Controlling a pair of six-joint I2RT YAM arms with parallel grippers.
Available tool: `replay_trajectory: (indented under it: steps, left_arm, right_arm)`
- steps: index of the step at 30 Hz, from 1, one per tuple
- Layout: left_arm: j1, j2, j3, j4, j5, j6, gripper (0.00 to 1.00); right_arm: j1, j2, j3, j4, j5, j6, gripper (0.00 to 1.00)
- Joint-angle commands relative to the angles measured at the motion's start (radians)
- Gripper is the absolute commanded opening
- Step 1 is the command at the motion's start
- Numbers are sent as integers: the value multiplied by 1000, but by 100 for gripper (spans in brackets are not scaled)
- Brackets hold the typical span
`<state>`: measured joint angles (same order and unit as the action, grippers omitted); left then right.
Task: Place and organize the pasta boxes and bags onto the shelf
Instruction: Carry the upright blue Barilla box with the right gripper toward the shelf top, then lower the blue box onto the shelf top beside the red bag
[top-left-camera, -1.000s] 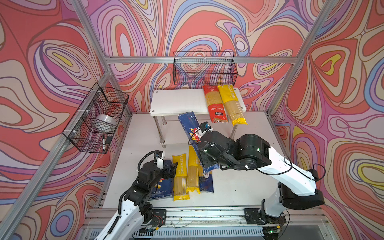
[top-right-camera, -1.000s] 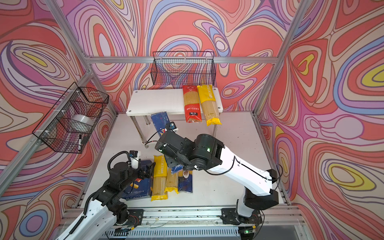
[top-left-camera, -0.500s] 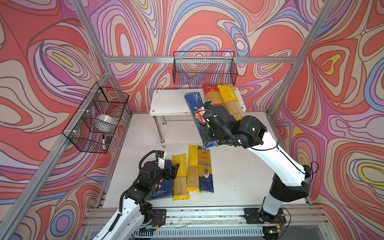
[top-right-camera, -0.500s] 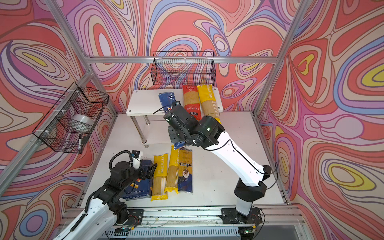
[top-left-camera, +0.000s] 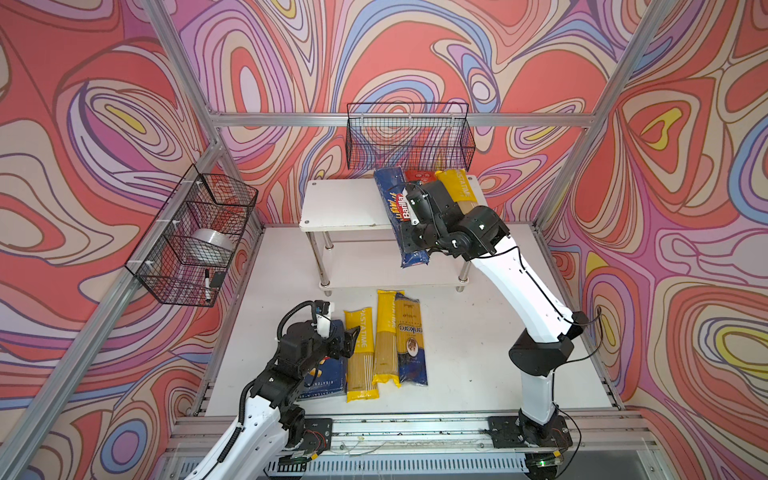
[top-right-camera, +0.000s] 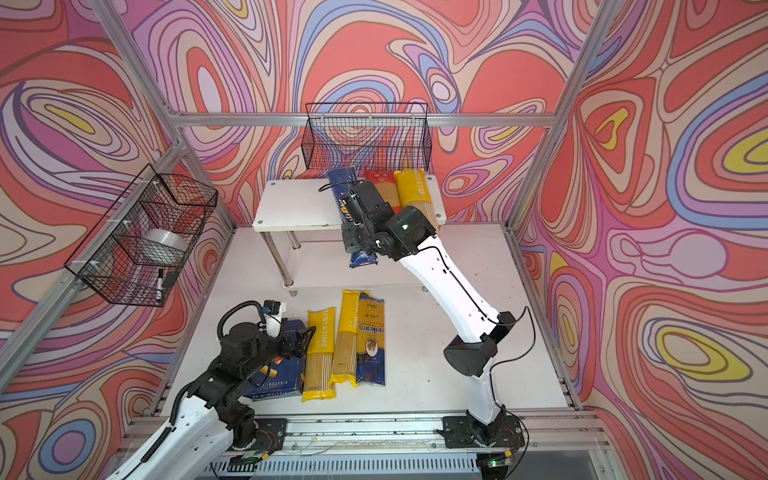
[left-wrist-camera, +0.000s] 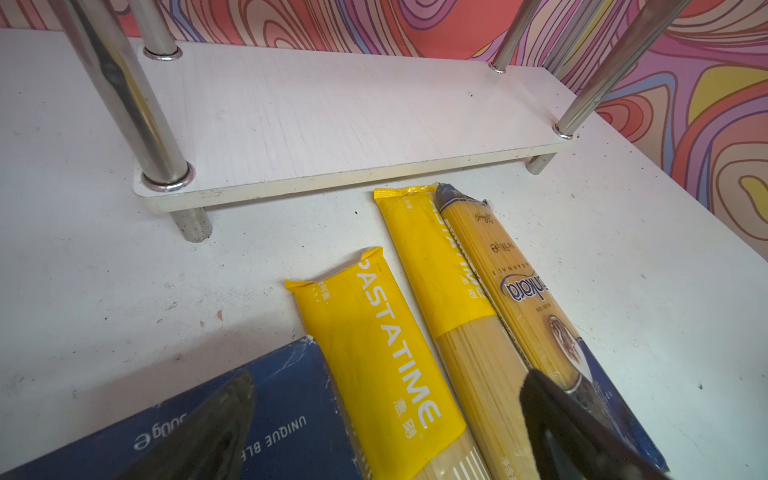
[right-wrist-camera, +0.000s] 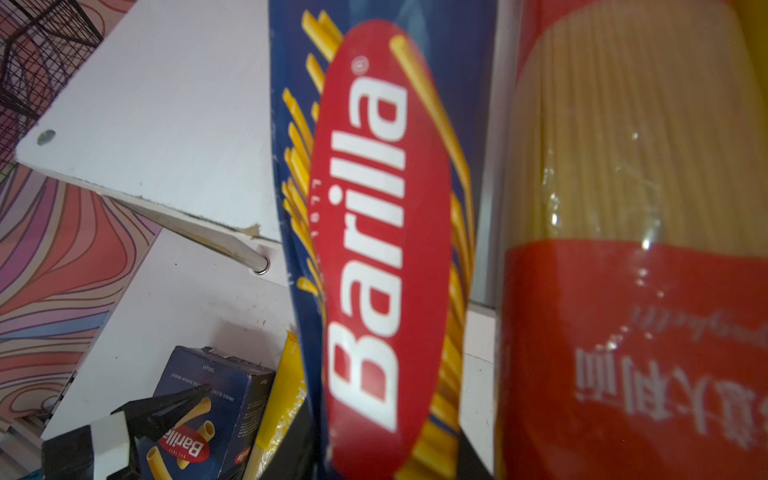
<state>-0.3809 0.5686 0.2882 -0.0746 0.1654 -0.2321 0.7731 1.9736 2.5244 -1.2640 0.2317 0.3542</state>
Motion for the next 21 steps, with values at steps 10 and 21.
replay_trajectory:
  steps: [10, 21]
  left_arm:
    - [-4, -19, -13, 38, 16, 14, 100]
    - [-4, -20, -14, 39, 17, 11, 100]
  right_arm:
    - [-41, 26, 55, 253, -3, -31, 5]
    - [-94, 62, 64, 277, -31, -29, 14]
